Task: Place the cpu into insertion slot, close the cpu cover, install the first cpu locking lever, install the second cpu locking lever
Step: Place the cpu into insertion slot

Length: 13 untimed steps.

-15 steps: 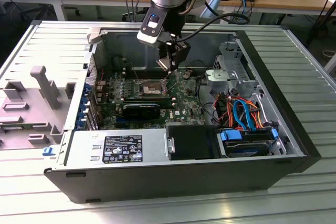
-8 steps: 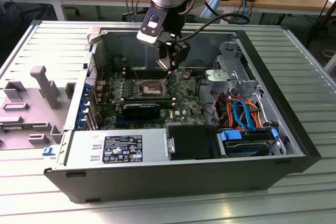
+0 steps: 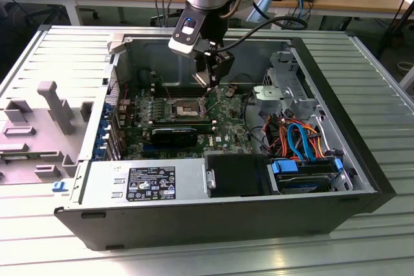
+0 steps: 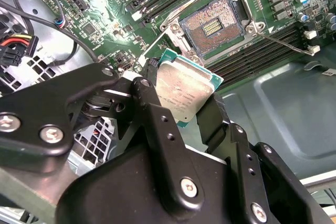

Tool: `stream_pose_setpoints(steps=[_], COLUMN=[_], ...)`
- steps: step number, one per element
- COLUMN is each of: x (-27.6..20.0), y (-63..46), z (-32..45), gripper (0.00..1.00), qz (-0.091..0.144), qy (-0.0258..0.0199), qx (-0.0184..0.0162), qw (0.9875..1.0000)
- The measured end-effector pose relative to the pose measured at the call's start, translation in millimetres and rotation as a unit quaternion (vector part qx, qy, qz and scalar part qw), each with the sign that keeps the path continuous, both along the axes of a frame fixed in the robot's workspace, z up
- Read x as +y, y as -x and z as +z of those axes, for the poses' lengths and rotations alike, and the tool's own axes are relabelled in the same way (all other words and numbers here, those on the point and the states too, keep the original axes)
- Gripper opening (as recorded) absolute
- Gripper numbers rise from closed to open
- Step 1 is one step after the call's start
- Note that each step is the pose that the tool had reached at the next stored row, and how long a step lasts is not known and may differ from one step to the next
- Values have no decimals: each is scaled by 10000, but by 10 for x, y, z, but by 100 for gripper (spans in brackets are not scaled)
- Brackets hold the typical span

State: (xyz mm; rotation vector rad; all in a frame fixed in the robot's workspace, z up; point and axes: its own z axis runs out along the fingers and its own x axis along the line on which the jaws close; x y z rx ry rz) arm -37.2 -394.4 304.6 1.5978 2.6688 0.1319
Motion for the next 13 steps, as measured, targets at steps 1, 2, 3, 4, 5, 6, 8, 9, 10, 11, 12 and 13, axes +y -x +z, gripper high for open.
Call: stream_pose_setpoints(steps=[1,2,3,4,5,6,8,9,10,11,12,13], x=[0,0,0,0,0,0,0,0,0,0,0,0], y=[0,0,0,0,0,0,0,0,0,0,0,0], z=[0,0,0,-1,-1,-1,-1,-1,-1,-1,-1,-2], gripper=[54,54,54,54,54,54,54,54,54,54,54,54], qz=[-1,-4,-6,-10,-12,-15,-19,-21,-23,-25,-27,-30], qy=[0,0,0,-1,-1,-1,0,0,0,0,0,0], qx=[0,0,0,0,0,0,0,0,0,0,0,0], qw=[10000,10000,10000,10000,10000,10000,10000,10000,10000,10000,10000,10000])
